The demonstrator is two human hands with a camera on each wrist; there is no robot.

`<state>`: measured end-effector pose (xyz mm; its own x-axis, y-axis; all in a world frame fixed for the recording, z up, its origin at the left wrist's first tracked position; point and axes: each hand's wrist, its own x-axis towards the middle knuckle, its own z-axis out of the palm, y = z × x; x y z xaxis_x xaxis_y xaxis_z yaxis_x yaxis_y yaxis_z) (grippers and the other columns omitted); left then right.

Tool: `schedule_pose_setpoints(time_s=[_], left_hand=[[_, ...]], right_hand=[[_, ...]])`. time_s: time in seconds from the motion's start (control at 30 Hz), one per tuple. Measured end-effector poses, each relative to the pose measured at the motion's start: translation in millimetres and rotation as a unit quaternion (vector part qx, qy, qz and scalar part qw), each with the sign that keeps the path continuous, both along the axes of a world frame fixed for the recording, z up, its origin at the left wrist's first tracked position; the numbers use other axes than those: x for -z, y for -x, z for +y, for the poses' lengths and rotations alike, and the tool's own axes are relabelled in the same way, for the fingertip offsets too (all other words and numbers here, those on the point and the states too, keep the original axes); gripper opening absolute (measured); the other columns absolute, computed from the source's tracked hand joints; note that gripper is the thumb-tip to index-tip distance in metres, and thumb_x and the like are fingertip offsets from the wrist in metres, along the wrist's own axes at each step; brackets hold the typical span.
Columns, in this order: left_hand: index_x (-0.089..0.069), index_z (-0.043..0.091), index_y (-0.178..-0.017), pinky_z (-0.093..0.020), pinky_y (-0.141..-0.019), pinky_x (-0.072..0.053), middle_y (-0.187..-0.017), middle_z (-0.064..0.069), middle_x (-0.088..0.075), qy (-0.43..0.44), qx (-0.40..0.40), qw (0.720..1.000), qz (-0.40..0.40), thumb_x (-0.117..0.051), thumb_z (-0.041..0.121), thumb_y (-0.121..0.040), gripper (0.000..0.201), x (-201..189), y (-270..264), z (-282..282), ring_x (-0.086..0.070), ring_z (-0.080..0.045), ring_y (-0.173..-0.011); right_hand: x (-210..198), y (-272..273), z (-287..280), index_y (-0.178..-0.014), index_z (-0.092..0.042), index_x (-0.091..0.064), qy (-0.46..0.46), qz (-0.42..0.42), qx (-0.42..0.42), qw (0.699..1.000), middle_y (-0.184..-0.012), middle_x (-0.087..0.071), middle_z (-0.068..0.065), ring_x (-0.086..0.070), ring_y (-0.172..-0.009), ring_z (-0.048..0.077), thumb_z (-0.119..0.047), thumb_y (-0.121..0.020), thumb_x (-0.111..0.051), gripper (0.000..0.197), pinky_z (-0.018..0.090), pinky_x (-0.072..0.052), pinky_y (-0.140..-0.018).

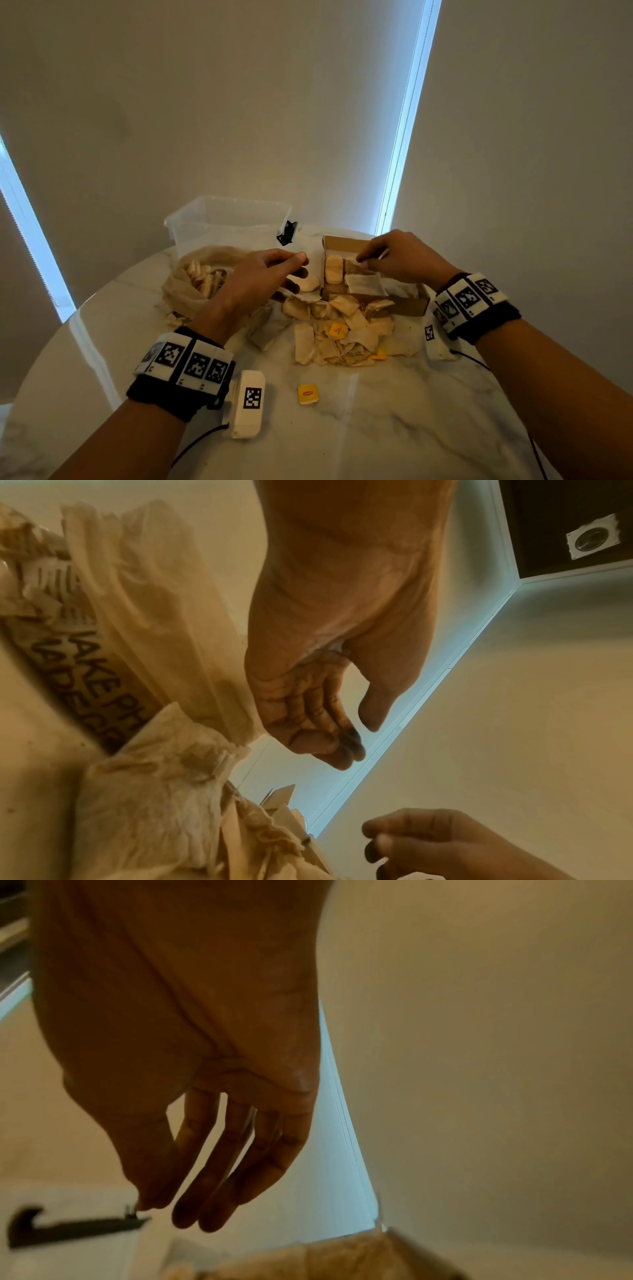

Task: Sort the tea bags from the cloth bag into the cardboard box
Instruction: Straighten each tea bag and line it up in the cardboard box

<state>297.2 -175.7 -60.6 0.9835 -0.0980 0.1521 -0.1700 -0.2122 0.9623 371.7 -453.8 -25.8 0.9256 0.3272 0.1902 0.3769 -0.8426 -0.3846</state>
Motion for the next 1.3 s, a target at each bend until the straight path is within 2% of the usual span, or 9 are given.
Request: schedule_pose_setpoints(time_s=[0.13,0.27,0.47,0.63,0.8,0.97,1.1,1.2,1.3], left_hand=[[-0.074,0.025,-0.117,-0.024,-0.07,-0.058,-0.103,0.011,-0.08,-0.002,-0.023,1.0,-0.019,-0.063,0.042,-0.103,0.025,-12,5,4,-0.077,-0.013,-0.092],[-0.076,0.026,-0.113,-0.025,-0.072,-0.061,-0.1,0.011,-0.08,-0.041,-0.075,0.994,-0.069,-0.065,0.04,-0.103,0.02,-40,9,29,-0.076,-0.01,-0.09],[-0.077,0.039,-0.1,-0.042,-0.106,-0.041,-0.118,0.009,-0.073,-0.344,-0.216,0.912,-0.056,-0.073,0.053,-0.092,0.017,-43,-1,119,-0.058,-0.022,-0.124],[-0.078,0.032,-0.103,-0.038,-0.083,-0.06,-0.128,-0.005,-0.057,-0.3,-0.17,0.936,0.078,-0.077,0.022,-0.091,0.015,-23,9,140,-0.062,-0.023,-0.111],[-0.079,0.021,-0.121,-0.042,-0.086,-0.065,-0.125,-0.007,-0.066,-0.276,-0.129,0.951,0.057,-0.059,-0.003,-0.09,0.044,-18,17,140,-0.071,-0.025,-0.101],[-0.07,0.015,-0.135,-0.039,-0.112,-0.047,-0.147,-0.009,-0.062,-0.338,-0.149,0.929,0.012,-0.06,0.004,-0.096,0.042,-15,13,140,-0.057,-0.028,-0.134],[-0.066,0.019,-0.141,-0.044,-0.114,-0.046,-0.152,-0.007,-0.055,-0.326,-0.151,0.933,0.018,-0.066,0.022,-0.1,0.04,-11,12,142,-0.056,-0.029,-0.134],[-0.063,0.02,-0.143,-0.042,-0.112,-0.048,-0.152,-0.006,-0.055,-0.327,-0.15,0.933,0.03,-0.067,0.021,-0.1,0.043,-10,13,143,-0.056,-0.028,-0.134],[-0.061,0.019,-0.146,-0.034,-0.109,-0.047,-0.151,-0.007,-0.056,-0.341,-0.151,0.926,0.055,-0.066,0.012,-0.095,0.052,-13,15,145,-0.056,-0.027,-0.133]], right_hand=[[-3,29,22,-0.112,-0.029,-0.082,-0.145,0.038,-0.022,0.988,-0.097,-0.079,-0.012,-0.076,-0.086,0.007,-0.031,-0.097,-0.077,0.016,0.033,-0.063,-0.084],[2,61,57,-0.111,-0.029,-0.081,-0.227,0.087,-0.062,0.968,-0.099,-0.08,-0.011,-0.076,-0.085,0.005,-0.029,-0.099,-0.075,0.013,0.021,-0.061,-0.07],[19,63,104,-0.113,-0.033,-0.08,-0.203,0.1,-0.108,0.968,-0.102,-0.079,-0.015,-0.078,-0.086,0.008,-0.037,-0.098,-0.075,0.016,0.041,-0.067,-0.081],[6,61,151,-0.122,-0.026,-0.076,-0.14,0.038,-0.144,0.979,-0.113,-0.075,-0.012,-0.068,-0.097,0.001,-0.032,-0.1,-0.073,0.023,0.014,-0.054,-0.083],[-2,50,209,-0.126,-0.024,-0.074,0.034,-0.012,-0.192,0.981,-0.118,-0.072,0.001,-0.065,-0.1,0.018,-0.028,-0.098,-0.071,0.028,0.029,-0.05,-0.082],[1,40,242,-0.132,-0.022,-0.071,0.21,-0.013,-0.228,0.951,-0.116,-0.073,0.006,-0.067,-0.097,0.027,-0.011,-0.095,-0.068,0.039,0.033,-0.047,-0.078],[2,34,255,-0.134,-0.007,-0.067,0.273,-0.057,-0.33,0.902,-0.113,-0.064,0.01,-0.052,-0.095,0.018,-0.002,-0.103,-0.056,0.033,0.021,-0.038,-0.073],[4,26,257,-0.138,-0.01,-0.066,0.375,-0.116,-0.362,0.845,-0.12,-0.069,0.012,-0.067,-0.099,0.02,-0.013,-0.105,-0.06,0.034,0.018,-0.039,-0.07],[11,18,249,-0.116,-0.016,-0.075,0.342,-0.113,-0.32,0.876,-0.097,-0.072,0.006,-0.07,-0.076,0.017,-0.024,-0.099,-0.07,0.019,0.021,-0.048,-0.063]])
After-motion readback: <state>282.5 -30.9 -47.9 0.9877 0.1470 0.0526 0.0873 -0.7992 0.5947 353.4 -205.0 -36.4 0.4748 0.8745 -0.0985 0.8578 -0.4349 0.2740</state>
